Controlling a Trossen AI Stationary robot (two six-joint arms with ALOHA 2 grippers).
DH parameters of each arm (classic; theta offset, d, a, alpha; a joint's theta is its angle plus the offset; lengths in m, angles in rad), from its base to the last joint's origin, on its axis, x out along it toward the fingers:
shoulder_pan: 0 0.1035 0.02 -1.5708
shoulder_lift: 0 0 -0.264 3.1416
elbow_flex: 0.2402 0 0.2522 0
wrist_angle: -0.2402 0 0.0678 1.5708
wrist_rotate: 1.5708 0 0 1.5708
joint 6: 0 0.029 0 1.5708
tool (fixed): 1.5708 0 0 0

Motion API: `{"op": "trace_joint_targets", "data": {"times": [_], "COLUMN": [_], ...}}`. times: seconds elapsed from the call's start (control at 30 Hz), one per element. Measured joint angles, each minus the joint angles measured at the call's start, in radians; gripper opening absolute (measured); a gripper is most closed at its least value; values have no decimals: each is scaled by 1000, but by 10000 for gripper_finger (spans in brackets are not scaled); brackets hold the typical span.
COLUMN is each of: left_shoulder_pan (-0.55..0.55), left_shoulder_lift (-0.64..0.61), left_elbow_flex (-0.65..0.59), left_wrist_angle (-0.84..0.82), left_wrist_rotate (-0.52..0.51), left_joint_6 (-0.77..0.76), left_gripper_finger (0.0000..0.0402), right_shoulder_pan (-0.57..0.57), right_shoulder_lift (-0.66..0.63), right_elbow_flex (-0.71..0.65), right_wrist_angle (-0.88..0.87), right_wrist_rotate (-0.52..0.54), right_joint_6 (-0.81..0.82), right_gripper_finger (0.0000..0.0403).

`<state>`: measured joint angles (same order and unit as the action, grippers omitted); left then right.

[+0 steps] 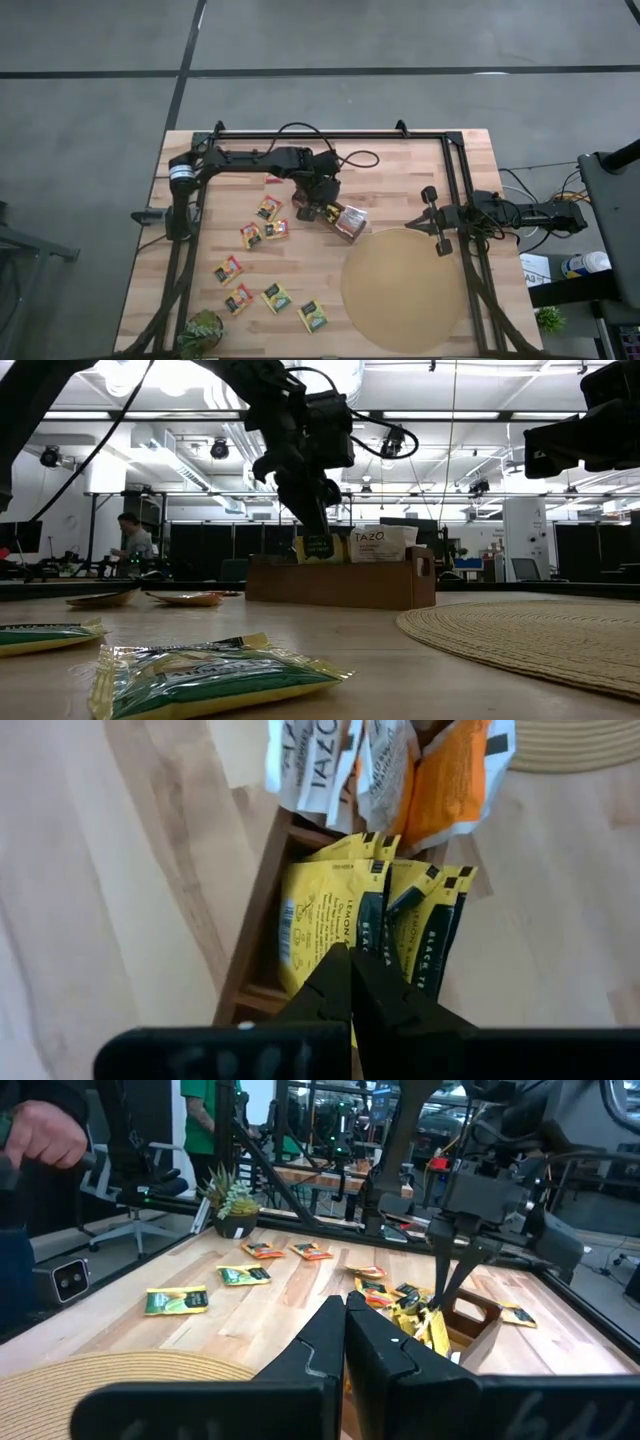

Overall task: Pick & Place Tea
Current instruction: Adjust the yellow tea bags in the wooden organizer, then put the yellow tea bag into the middle section of the wooden organizer

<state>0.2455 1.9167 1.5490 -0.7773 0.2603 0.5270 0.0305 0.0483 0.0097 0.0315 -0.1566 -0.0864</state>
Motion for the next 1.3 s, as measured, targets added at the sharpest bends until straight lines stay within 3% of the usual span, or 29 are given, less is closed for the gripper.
{"op": "trace_joint_targets", "data": {"times": [0.37, 0.63, 0.97, 1.3], "left_shoulder_pan": [-3, -56, -210, -367], "left_shoulder_lift": [-19, -88, -149, -137], "left_elbow_flex": [9, 4, 2, -17], "left_wrist_angle": [-2, -45, -152, -263], "left_wrist_rotate": [-32, -140, -200, -244], "left_joint_6": [-7, -61, -460, -877], "left_gripper_finger": [0, 0, 8, 137], "right_shoulder_pan": [0, 0, 0, 0], "right_shoulder_lift": [0, 0, 0, 0], "right_elbow_flex": [0, 0, 0, 0], "right_wrist_angle": [0, 0, 0, 0], "right_wrist_rotate": [0, 0, 0, 0], "right_joint_6": [0, 0, 0, 0], "right_gripper_finger": [8, 8, 8, 8]}}
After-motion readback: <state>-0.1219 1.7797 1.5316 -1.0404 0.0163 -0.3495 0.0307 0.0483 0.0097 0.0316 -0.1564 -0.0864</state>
